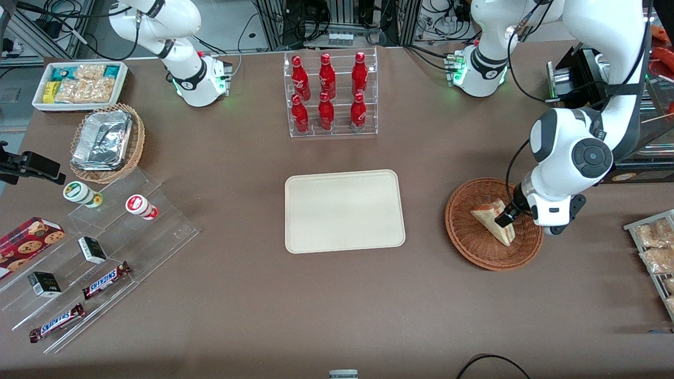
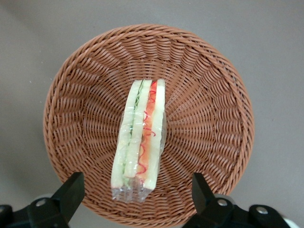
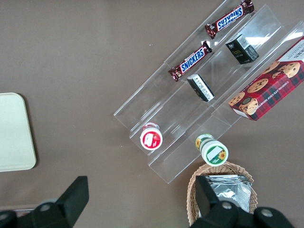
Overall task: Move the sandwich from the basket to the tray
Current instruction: 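Lower the left gripper and grasp the wrapped sandwich, lifting it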
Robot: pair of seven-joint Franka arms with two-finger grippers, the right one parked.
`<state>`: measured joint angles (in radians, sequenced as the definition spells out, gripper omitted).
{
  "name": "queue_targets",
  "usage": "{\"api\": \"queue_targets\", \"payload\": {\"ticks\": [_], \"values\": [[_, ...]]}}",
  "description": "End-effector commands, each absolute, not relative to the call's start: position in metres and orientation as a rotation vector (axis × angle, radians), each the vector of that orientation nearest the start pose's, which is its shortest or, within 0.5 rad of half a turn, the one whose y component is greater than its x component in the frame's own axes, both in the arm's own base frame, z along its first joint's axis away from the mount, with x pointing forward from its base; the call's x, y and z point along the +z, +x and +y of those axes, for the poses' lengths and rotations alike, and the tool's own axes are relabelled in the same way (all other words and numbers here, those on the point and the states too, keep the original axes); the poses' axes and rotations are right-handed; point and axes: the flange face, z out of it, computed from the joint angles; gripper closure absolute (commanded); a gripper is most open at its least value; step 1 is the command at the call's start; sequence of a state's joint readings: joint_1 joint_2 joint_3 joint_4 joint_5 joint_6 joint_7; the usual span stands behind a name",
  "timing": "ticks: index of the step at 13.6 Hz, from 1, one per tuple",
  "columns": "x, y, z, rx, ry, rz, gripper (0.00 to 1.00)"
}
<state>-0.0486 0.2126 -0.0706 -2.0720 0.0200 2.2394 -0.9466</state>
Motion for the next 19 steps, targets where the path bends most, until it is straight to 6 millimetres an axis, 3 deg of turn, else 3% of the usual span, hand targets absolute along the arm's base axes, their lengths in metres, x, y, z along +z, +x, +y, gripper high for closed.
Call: {"api": "queue_targets", "payload": {"ticks": [1, 3, 8, 13, 14, 15, 16, 19], "values": [[0.317, 0.574, -0.075, 0.045, -2.839, -1.273, 0.00], [0.312, 0.572, -0.075, 0.059, -2.835, -1.273, 0.00], [0.273, 0.573, -0.076, 0.092, -2.829, -1.265, 0.00], [0.250, 0.559, -0.074, 0.091, -2.831, -1.270, 0.00], [0.250, 0.558, -0.074, 0.099, -2.828, -1.269, 0.13], [0.252, 0.556, -0.073, 0.106, -2.825, -1.265, 0.81], [0.250, 0.553, -0.072, 0.125, -2.828, -1.240, 1.00], [0.255, 0.552, -0.073, 0.125, -2.829, -1.231, 1.00]]}}
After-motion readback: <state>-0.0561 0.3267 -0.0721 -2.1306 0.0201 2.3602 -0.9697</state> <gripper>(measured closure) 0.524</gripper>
